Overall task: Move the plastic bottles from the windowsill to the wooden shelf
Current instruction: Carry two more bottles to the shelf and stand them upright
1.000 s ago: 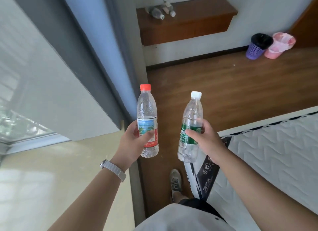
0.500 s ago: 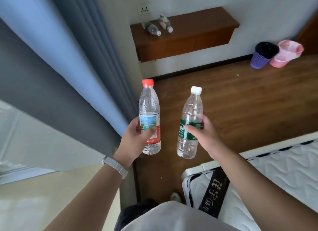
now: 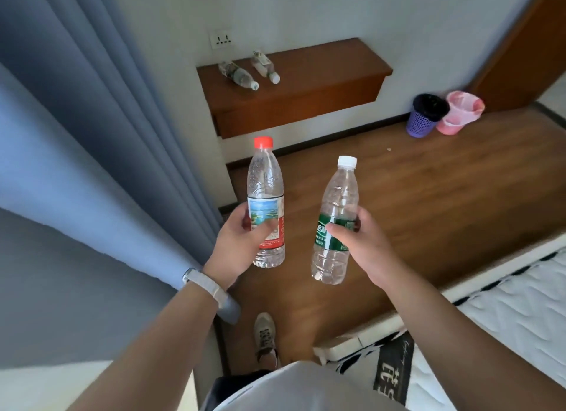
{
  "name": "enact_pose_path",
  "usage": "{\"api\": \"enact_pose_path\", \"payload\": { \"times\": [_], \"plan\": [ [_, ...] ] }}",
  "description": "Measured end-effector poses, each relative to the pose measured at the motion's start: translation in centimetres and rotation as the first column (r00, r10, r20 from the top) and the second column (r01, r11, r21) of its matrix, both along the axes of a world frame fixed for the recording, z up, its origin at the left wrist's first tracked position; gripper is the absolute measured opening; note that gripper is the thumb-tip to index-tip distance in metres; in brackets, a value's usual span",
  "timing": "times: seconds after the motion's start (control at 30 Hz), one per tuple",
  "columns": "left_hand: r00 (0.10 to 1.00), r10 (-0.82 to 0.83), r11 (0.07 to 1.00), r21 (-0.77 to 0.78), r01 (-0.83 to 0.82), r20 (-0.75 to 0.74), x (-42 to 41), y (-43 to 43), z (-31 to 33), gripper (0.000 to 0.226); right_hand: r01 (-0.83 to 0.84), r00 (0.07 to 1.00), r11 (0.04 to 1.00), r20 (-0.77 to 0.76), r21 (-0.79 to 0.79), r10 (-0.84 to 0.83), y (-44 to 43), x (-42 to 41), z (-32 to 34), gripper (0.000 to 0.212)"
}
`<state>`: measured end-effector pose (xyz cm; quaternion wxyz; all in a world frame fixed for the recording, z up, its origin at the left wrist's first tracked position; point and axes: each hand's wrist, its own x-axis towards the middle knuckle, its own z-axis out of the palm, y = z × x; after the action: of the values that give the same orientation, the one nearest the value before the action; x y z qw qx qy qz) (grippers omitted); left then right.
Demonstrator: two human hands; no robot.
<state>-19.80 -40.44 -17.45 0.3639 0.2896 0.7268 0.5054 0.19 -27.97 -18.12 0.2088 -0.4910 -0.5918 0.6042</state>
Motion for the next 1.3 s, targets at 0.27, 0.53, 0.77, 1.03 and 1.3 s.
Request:
{"api": "enact_pose_path", "payload": {
  "times": [0.27,0.53,0.77,1.03,1.3],
  "plan": [
    [0.998,-0.065,0.998,0.023,0.065,0.027,-9.4,5.2,0.9,0.046,0.009,0.999,0.999,0.052,0.039,-0.011,4.5,-8.9,1.6,0.047],
    [0.998,-0.030,0.999,0.046,0.028,0.049,-13.5,6.4,0.9,0.046,-0.004,0.997,0.999,0.083,0.043,0.000,6.4,-14.3,1.3,0.049],
    [0.997,-0.014,1.000,-0.001,0.014,0.077,-14.3,7.0,-0.2,0.048,-0.080,0.995,0.995,0.066,0.055,0.076,9.2,-17.2,1.2,0.042],
    [1.000,0.029,0.998,-0.054,-0.028,0.005,-15.2,13.8,0.7,0.049,-0.111,0.992,0.993,0.069,0.047,0.107,15.4,-17.7,0.7,0.051],
    [0.999,-0.031,0.997,-0.076,0.029,-0.032,-13.1,27.3,2.0,0.053,-0.081,0.997,0.995,0.014,0.059,0.080,27.5,-14.2,2.1,0.052]
  ]
}}
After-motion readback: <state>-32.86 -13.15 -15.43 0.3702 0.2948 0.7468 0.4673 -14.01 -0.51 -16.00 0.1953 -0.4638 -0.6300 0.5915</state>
